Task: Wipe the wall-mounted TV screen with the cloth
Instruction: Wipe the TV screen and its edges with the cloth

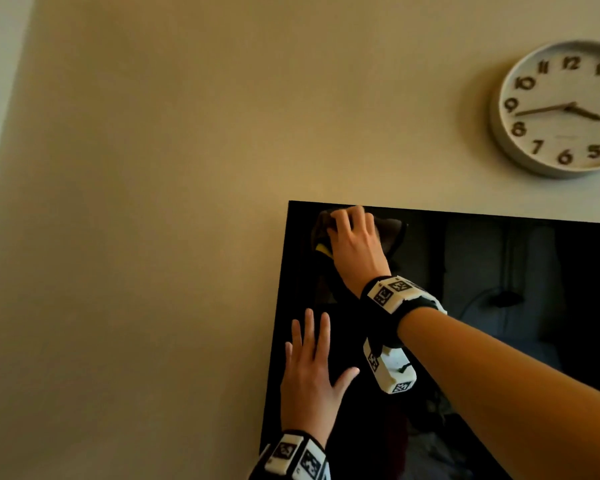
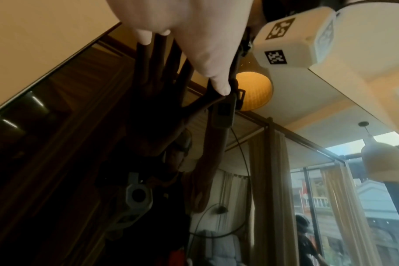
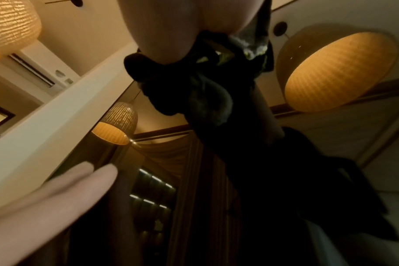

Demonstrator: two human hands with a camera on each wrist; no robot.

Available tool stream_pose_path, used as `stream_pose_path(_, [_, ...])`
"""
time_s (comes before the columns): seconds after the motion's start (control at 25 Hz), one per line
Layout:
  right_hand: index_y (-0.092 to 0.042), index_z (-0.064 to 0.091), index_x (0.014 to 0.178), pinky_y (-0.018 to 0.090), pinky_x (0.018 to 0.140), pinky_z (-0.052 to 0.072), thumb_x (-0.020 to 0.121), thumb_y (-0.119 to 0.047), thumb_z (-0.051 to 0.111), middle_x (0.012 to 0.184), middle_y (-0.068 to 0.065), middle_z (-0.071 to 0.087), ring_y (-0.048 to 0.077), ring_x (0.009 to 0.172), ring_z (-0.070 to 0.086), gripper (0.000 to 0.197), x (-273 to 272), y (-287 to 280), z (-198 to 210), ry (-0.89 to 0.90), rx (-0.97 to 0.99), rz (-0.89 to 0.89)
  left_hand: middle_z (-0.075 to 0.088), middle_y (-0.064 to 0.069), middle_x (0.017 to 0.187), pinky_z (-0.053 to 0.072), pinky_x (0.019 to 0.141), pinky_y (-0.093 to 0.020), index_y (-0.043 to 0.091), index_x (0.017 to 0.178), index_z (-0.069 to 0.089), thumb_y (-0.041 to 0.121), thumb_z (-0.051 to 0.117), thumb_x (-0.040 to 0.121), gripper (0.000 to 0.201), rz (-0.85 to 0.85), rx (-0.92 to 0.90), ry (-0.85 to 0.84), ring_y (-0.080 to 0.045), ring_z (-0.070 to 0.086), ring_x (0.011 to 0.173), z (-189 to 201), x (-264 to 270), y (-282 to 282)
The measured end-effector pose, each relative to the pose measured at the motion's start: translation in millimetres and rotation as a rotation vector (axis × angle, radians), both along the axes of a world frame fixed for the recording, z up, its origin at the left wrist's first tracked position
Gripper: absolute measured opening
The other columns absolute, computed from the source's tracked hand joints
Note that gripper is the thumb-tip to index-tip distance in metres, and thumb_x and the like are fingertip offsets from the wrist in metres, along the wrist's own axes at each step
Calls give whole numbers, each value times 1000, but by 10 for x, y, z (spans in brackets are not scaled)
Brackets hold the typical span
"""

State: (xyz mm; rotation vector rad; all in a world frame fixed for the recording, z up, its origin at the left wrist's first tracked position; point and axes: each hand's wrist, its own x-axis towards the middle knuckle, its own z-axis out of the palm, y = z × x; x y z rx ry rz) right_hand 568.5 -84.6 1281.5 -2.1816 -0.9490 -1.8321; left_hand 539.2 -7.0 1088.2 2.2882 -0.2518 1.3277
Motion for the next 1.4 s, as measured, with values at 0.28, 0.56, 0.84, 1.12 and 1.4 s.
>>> stream_pose_path(0.28, [-8, 49, 121, 49, 79, 41, 90, -22, 56, 113, 20, 48, 38, 95, 44, 35, 61, 199, 69, -9, 134, 21, 24, -9, 161, 39, 108, -45, 17, 155, 24, 64, 48, 87, 86, 119, 118, -135, -32, 30, 144, -99, 145, 79])
stream_pose_path(0.56, [-16, 48, 122, 44, 81, 35, 95, -40, 47, 114, 14, 48, 33, 97, 43, 36, 120, 313, -58, -45, 166, -84, 31, -13, 158, 41, 106, -51, 13, 151, 34, 58, 43, 88, 77, 150, 126, -105, -36, 34, 142, -102, 146, 41])
stream_pose_path(0.84, [-18, 46, 125, 44, 84, 32, 95, -45, 45, 119, 14, 46, 33, 102, 42, 41, 136, 436, -55, -34, 131, -136, 27, -13, 160, 40, 108, -55, 14, 151, 34, 50, 59, 85, 80, 190, 140, -110, -37, 30, 143, -144, 180, 28])
stream_pose_path(1.12, [-19, 45, 127, 43, 84, 33, 96, -41, 43, 119, 13, 47, 33, 103, 44, 38, 171, 302, 22, -43, 84, -159, 27, -13, 160, 39, 108, -56, 14, 152, 32, 55, 58, 88, 80, 188, 115, -147, -39, 31, 143, -176, 229, 36])
stream_pose_path(1.4, [-18, 47, 124, 45, 80, 38, 93, -43, 45, 114, 15, 49, 35, 97, 46, 40, 223, -304, -27, -133, 2, -175, 26, -12, 160, 35, 111, -55, 16, 153, 28, 60, 41, 93, 76, 221, 112, -136, -38, 28, 145, -178, 193, 18])
